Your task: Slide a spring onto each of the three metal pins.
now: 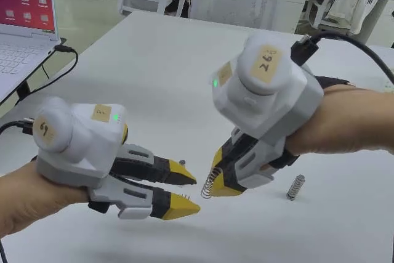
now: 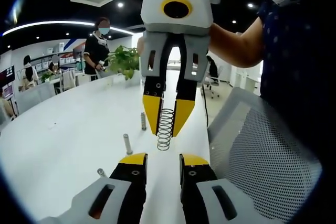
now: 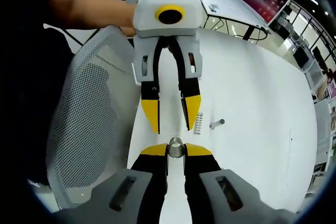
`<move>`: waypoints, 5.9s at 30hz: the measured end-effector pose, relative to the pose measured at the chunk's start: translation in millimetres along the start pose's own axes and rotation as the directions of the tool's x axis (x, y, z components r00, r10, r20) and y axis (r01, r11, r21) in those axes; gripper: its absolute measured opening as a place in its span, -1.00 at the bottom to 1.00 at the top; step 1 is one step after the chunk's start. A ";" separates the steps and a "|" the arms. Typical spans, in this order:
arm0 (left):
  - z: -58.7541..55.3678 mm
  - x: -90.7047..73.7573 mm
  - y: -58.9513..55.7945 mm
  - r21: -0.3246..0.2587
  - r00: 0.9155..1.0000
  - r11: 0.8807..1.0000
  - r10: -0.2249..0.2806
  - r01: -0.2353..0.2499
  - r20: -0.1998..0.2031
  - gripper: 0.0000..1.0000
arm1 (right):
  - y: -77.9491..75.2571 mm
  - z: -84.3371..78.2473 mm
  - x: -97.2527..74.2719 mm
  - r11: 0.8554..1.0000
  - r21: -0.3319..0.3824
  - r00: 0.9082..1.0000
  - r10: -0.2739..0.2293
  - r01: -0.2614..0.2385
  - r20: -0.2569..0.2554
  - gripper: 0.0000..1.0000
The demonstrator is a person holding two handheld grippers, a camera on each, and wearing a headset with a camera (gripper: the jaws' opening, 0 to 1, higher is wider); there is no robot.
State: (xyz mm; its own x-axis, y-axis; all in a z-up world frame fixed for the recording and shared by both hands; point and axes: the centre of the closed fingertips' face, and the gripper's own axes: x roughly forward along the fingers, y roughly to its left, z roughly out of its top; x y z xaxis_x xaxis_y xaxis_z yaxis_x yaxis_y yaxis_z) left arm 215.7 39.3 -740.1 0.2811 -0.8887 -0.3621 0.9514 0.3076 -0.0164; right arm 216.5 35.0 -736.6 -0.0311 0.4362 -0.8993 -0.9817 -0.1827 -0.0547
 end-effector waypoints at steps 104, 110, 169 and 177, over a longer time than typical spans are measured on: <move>-46.1 -36.3 39.9 -0.228 0.971 0.945 0.240 -0.232 0.004 0.21 | -82.3 -85.0 32.4 0.985 0.157 0.986 -0.049 0.075 -0.159 -0.83; -46.9 -35.0 39.8 -0.231 0.972 0.946 0.236 -0.229 0.003 0.19 | -80.7 -88.6 42.8 0.985 0.162 0.986 -0.039 0.066 -0.163 -0.83; -45.6 -36.6 38.4 -0.226 0.971 0.947 0.238 -0.230 0.007 0.14 | -82.1 -80.7 66.3 0.985 0.159 0.989 -0.050 0.072 -0.136 -0.57; -45.6 -39.1 37.9 -0.226 0.970 0.945 0.244 -0.236 0.008 0.14 | -79.6 -66.5 67.8 0.988 0.138 0.991 -0.046 0.063 -0.123 -0.59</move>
State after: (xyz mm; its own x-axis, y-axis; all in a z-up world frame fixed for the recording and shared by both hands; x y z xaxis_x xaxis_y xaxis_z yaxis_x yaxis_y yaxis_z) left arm 235.0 101.2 -769.0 0.5059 -0.7892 -0.3481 0.8043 0.5774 -0.1404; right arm 305.0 20.5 -822.1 0.0376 0.3328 -0.9423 -0.9982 -0.0317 -0.0510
